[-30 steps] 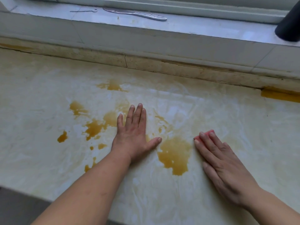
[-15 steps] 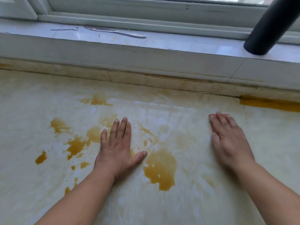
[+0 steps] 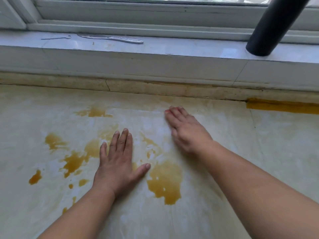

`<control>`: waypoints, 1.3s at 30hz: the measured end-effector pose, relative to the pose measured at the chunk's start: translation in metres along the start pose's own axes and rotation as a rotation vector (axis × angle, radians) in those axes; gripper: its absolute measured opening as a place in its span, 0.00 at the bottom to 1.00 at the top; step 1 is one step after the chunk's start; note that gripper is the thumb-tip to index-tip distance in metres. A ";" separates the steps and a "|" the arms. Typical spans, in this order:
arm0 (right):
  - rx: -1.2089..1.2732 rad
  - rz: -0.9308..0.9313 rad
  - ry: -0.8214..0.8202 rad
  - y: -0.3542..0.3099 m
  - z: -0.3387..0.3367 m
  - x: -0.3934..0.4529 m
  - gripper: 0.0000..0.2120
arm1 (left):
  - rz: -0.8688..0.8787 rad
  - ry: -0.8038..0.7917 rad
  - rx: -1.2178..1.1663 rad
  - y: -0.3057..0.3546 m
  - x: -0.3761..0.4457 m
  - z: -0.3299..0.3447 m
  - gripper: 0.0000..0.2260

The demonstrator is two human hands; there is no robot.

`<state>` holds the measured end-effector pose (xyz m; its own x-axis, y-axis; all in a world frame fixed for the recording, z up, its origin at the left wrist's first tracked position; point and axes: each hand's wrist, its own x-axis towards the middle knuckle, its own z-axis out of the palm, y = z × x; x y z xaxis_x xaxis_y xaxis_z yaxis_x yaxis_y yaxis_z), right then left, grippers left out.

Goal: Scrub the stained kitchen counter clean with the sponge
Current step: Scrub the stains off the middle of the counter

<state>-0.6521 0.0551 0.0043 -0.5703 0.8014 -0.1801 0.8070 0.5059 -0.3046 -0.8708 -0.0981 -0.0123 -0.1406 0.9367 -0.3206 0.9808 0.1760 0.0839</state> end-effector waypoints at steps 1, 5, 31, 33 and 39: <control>0.004 0.051 0.023 0.020 -0.005 -0.013 0.30 | -0.001 -0.003 0.009 0.000 0.000 0.000 0.52; 0.037 0.319 0.081 0.095 -0.017 -0.095 0.29 | -0.002 -0.003 0.012 0.000 0.001 -0.001 0.51; 0.024 0.042 0.004 -0.090 0.087 -0.289 0.36 | 0.064 -0.024 -0.074 -0.004 0.002 -0.002 0.45; -0.002 -0.042 -0.010 -0.106 0.089 -0.266 0.35 | 0.069 -0.015 -0.083 -0.004 0.002 -0.002 0.41; -0.007 0.049 -0.006 -0.088 0.065 -0.149 0.31 | 0.072 0.020 -0.079 -0.004 0.003 0.001 0.37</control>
<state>-0.6482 -0.1295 -0.0026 -0.5308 0.8235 -0.2004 0.8351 0.4680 -0.2889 -0.8753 -0.0965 -0.0146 -0.0736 0.9534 -0.2925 0.9749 0.1307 0.1805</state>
